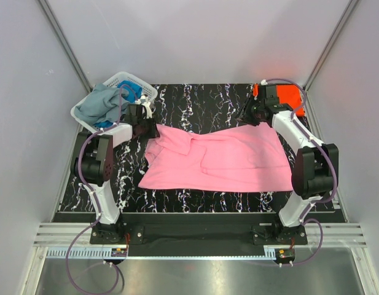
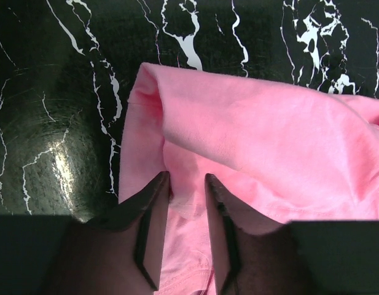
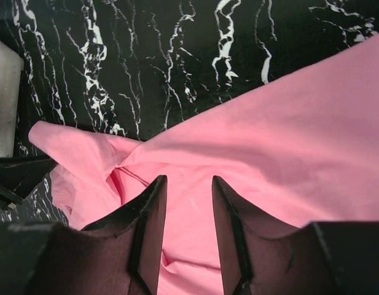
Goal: Fold and stack the t-shirts
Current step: Fold the tshirt
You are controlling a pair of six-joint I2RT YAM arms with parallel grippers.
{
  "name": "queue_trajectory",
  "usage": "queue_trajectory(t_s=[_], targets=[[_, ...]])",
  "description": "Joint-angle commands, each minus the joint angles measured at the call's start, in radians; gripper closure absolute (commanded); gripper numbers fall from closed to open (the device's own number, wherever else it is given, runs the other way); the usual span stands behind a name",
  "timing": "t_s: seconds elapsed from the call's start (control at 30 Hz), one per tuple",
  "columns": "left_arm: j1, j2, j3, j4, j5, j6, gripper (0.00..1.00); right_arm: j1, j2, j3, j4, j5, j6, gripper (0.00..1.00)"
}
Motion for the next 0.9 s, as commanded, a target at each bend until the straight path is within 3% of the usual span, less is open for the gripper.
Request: queue_trajectory(t_s=[0.0, 0.07, 0.17, 0.23, 0.4, 0.53, 0.67, 0.87], targets=[[0.001, -0.012, 0.042, 0.019, 0.020, 0.000, 0.73, -0.029, 0.023, 0.040, -0.033, 0.065, 0.066, 0.57], [0.001, -0.030, 0.048, 0.012, 0.018, -0.011, 0.88, -0.061, 0.060, 0.091, -0.132, 0.170, 0.111, 0.56], [-0.001, -0.065, 0.071, -0.010, 0.029, -0.053, 1.00, -0.118, 0.211, 0.299, -0.335, 0.288, 0.229, 0.56], [-0.001, -0.076, 0.100, -0.040, 0.038, -0.073, 1.00, -0.145, 0.265, 0.362, -0.415, 0.291, 0.258, 0.56], [-0.003, -0.075, 0.193, -0.178, 0.067, -0.098, 1.00, -0.208, 0.351, 0.439, -0.414, 0.340, 0.326, 0.52], [-0.001, -0.095, 0.239, -0.244, 0.072, -0.107, 1.00, -0.211, 0.393, 0.467, -0.284, 0.366, 0.213, 0.45], [-0.001, -0.092, 0.272, -0.289, 0.118, -0.129, 1.00, -0.219, 0.431, 0.453, -0.188, 0.372, 0.042, 0.46], [-0.001, -0.083, 0.292, -0.323, 0.145, -0.150, 1.00, -0.265, 0.505, 0.461, -0.116, 0.204, -0.182, 0.48]])
